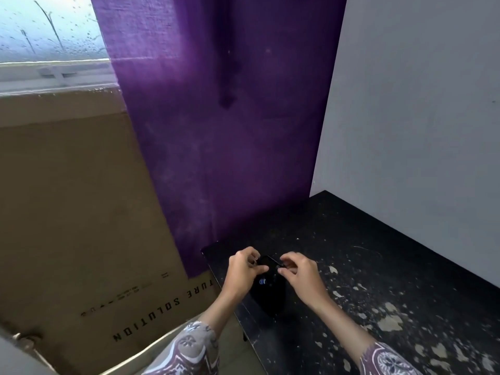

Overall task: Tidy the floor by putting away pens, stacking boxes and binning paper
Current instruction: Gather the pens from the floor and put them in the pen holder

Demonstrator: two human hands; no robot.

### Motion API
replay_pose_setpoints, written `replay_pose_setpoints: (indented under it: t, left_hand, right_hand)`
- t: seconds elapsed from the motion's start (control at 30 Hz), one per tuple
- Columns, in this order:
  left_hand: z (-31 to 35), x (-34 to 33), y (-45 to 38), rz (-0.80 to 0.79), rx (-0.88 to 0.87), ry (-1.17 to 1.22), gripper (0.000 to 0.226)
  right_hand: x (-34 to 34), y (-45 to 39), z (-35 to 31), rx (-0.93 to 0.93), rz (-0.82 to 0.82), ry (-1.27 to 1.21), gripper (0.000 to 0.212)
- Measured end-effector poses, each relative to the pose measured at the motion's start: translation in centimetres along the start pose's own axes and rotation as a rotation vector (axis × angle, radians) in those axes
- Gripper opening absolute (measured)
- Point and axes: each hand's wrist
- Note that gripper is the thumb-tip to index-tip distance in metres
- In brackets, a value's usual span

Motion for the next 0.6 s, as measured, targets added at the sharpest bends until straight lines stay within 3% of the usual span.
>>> replay_pose_setpoints:
  t: [0.23, 0.47, 0.6]
  left_hand:
    - [-0.4, 0.8, -1.6, -0.057, -0.042, -0.068, 0.017]
    - [-1.5, 1.6, 0.8, -0.046, -0.063, -0.107, 0.039]
    - [-1.7, 3.4, 3.2, -0.021, -0.056, -0.087, 0.047]
  right_hand:
    - [0.1, 0.2, 0.2, -0.015, -0.057, 0.013, 0.024]
    - [-0.4, 1.4, -0.5, 0.008, -0.052, 0.101, 0.049]
    - [-0.9, 2.3, -2.3, 0.063, -0.008, 0.154, 0.053]
Point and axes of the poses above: each hand's wrist, its own y-axis away from the middle knuckle, its own x-axis out of the back of the hand, z = x × y, and after that the axes turned 10 degrees about -y, right-handed
